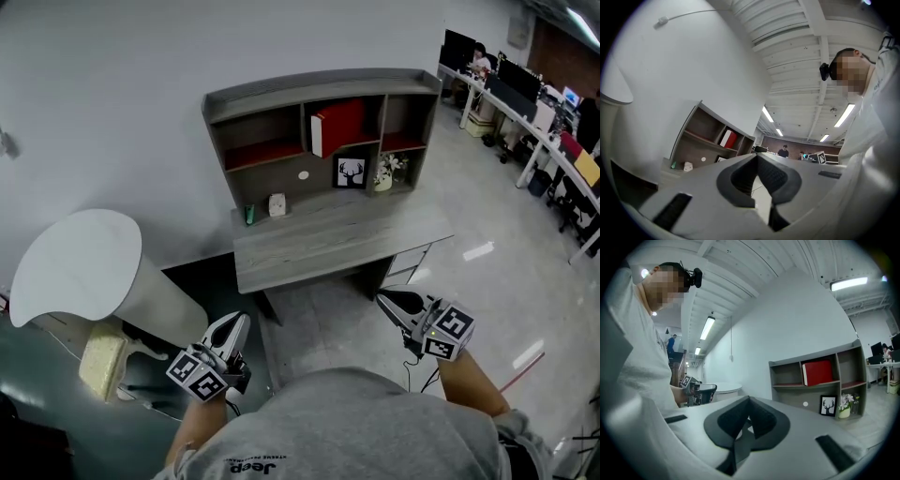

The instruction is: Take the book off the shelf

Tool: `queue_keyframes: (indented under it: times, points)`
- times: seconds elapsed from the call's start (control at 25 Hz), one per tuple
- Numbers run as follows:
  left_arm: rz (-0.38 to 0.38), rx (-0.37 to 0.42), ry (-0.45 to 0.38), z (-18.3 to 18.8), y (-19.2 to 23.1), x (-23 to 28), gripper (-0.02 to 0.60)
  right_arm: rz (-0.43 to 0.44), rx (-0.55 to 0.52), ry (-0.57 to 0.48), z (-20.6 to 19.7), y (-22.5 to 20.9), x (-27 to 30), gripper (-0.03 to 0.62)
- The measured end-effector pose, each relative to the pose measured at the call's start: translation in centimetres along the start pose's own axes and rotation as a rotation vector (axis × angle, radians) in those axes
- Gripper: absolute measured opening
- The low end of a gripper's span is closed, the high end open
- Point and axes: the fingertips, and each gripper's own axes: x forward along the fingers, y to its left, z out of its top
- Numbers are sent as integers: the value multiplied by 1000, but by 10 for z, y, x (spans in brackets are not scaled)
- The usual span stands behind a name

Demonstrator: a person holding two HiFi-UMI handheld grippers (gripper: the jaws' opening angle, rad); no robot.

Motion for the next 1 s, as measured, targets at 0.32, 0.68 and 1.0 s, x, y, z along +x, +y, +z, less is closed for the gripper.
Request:
queue_keyframes:
  times: [0.32,0.68,1.0]
  points:
    - [-61,-27,24,26,94,31,11,-66,-13,16,16,-42,82,2]
    - [-126,-40,49,31,144,73,11,-126,-2,52,13,-84,118,2]
    - [-66,-31,68,19,175,118,11,-43,15,47,5,-151,160,2]
